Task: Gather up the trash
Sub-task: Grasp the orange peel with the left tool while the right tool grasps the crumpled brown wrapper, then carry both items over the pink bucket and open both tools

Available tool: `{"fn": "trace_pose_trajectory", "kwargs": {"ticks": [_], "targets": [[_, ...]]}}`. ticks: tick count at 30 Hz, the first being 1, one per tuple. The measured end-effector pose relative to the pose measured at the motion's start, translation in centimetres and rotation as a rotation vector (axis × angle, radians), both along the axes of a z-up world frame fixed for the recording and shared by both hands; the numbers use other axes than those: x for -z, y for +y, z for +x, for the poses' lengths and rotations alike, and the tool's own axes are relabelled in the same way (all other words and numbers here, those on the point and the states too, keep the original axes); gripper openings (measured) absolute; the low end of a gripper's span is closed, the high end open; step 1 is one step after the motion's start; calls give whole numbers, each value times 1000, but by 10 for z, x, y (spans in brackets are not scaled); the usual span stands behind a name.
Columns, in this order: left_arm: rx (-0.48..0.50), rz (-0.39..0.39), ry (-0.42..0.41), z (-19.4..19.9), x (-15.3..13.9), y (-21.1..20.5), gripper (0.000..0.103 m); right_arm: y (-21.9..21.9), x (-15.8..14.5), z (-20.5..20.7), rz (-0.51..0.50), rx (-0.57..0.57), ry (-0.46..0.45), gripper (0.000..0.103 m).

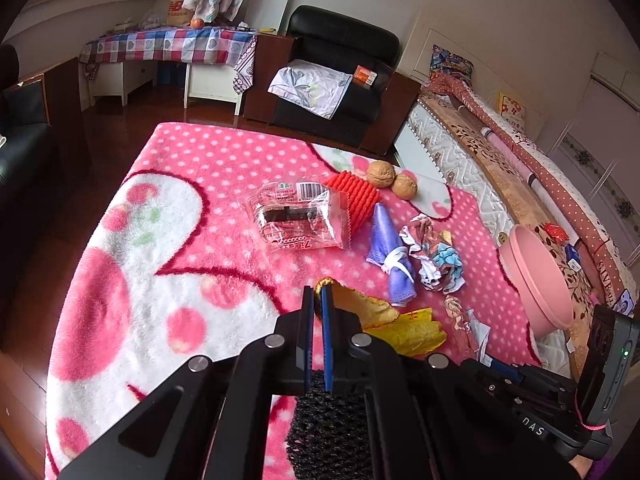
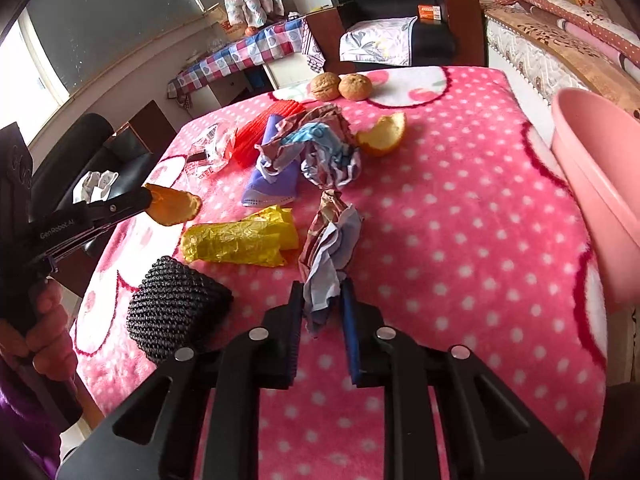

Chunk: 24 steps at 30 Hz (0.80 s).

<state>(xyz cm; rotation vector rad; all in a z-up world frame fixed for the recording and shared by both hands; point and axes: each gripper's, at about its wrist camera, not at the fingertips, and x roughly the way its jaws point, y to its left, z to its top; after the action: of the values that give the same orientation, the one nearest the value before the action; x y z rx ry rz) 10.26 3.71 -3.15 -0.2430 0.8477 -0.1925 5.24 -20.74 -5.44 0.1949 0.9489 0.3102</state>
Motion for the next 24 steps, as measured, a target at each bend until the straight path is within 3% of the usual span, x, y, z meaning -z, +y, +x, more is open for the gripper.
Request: {"fn": "trace_pose_trajectory", "kwargs": {"ticks": [12,24], "targets": [[69,-34,-45,-8,-23,-36,3,-43,-20,-16,38,89,-88,19],[253,-32,-80,1,-47,-129,3,-114,-43,-29,47,250,-193,19]]}}
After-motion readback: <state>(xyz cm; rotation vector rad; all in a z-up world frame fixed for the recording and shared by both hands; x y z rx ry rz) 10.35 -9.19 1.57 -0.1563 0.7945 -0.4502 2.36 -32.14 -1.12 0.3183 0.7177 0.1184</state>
